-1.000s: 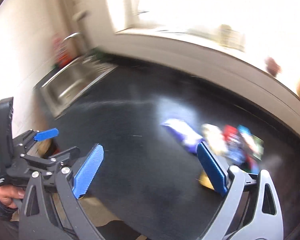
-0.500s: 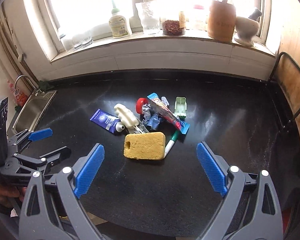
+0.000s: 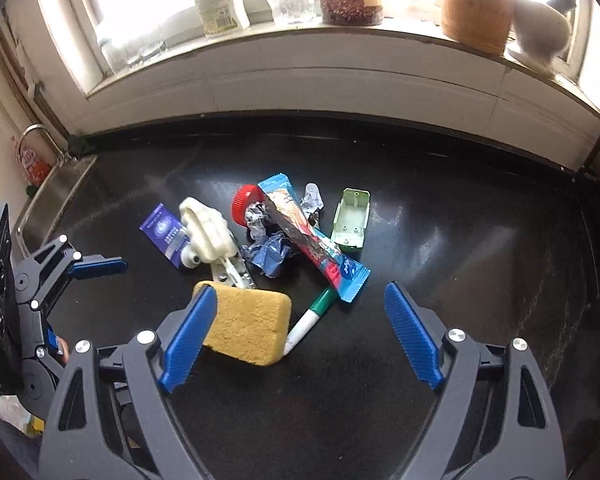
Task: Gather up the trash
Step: 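Grasp the yellow sponge with the left tool while the right tool grasps the blue-red wrapper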
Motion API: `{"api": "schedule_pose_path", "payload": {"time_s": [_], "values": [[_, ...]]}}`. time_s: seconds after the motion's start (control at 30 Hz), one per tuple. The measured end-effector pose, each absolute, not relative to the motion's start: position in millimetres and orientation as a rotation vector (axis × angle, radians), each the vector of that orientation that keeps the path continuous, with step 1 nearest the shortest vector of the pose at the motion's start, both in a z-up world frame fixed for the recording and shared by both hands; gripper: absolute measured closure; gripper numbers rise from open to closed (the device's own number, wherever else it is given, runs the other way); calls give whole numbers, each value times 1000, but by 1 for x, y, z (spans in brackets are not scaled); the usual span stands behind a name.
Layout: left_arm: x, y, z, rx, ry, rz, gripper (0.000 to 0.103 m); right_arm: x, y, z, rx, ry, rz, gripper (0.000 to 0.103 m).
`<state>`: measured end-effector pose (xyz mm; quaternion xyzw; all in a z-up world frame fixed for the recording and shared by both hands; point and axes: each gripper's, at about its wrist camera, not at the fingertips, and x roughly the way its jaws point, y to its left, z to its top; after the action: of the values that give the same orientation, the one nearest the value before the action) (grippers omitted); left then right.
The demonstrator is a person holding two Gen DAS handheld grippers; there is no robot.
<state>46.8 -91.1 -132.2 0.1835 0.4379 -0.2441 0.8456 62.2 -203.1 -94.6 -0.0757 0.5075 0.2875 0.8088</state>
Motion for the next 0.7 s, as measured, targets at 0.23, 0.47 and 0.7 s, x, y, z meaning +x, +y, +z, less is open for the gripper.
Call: {"api": "schedule_pose_path", "payload": {"time_s": [0.23, 0.47, 0.7], "values": [[68, -125, -173, 542, 947, -602, 7, 98, -184, -147, -278, 1155, 677, 27], [76, -146, -192, 622, 929, -607, 8, 114, -170, -175, -361, 1187, 701, 57], [80, -147, -191, 566, 969, -608, 35, 110, -174, -171, -363, 1185, 704, 93]]}}
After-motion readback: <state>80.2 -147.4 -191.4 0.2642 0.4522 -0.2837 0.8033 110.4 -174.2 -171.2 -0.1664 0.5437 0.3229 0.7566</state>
